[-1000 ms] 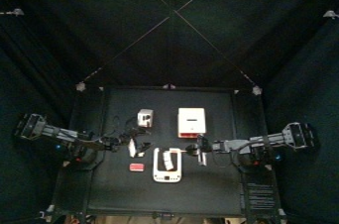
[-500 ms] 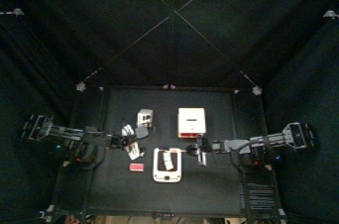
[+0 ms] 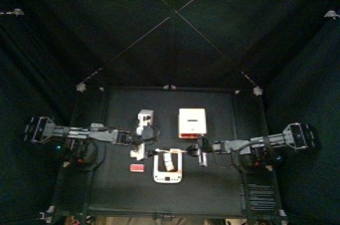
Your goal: Grab cleaver with both hands
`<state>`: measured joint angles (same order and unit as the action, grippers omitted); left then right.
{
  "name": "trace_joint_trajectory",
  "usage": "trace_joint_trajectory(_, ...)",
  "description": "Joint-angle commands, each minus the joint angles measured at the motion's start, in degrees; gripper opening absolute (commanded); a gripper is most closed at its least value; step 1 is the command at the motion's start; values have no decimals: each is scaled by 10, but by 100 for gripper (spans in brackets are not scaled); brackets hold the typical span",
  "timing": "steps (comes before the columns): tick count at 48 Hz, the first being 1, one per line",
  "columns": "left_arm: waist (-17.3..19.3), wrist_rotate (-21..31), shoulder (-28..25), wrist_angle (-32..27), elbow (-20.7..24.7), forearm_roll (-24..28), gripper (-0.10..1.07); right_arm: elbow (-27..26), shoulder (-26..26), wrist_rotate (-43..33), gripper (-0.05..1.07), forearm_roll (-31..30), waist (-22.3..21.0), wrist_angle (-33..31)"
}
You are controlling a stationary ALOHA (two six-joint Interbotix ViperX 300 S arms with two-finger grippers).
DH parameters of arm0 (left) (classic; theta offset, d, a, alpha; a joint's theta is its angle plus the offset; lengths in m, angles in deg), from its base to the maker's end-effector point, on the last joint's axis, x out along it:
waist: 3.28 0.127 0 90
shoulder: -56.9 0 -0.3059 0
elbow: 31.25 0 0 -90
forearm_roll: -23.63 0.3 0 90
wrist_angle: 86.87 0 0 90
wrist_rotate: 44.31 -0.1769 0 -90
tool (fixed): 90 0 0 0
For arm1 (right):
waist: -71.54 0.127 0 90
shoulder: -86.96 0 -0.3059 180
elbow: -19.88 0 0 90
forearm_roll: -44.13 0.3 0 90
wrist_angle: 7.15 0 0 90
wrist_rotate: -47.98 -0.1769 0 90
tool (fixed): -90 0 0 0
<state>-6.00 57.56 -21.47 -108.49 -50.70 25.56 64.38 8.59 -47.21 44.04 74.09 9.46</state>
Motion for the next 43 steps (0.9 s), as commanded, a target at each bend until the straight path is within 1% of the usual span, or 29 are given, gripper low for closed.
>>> trace_joint_trajectory(1,-1,0,20,80,-33,-2,94,-11,1,1,14,2,-1,3)
trace_joint_trajectory(2,-1,0,25,102,-45,-2,94,-11,0,1,14,2,-1,3)
trace_joint_trajectory(10,-1,-2,32,217,-111,4,94,-18,-9,0,14,4,-5,3)
trace_joint_trajectory(14,-1,-2,29,253,-127,17,94,-19,-11,1,14,9,-9,2)
trace_joint_trajectory(18,-1,-2,28,265,-136,26,94,-19,-14,1,14,13,-11,3)
trace_joint_trajectory(24,0,-1,20,272,-136,28,94,-19,-14,1,14,15,-13,3)
trace_joint_trajectory(36,3,-2,-23,293,-119,34,93,-20,-15,1,14,15,-13,2)
trace_joint_trajectory(43,4,-2,-33,308,-109,40,93,-20,-16,1,14,14,-13,2)
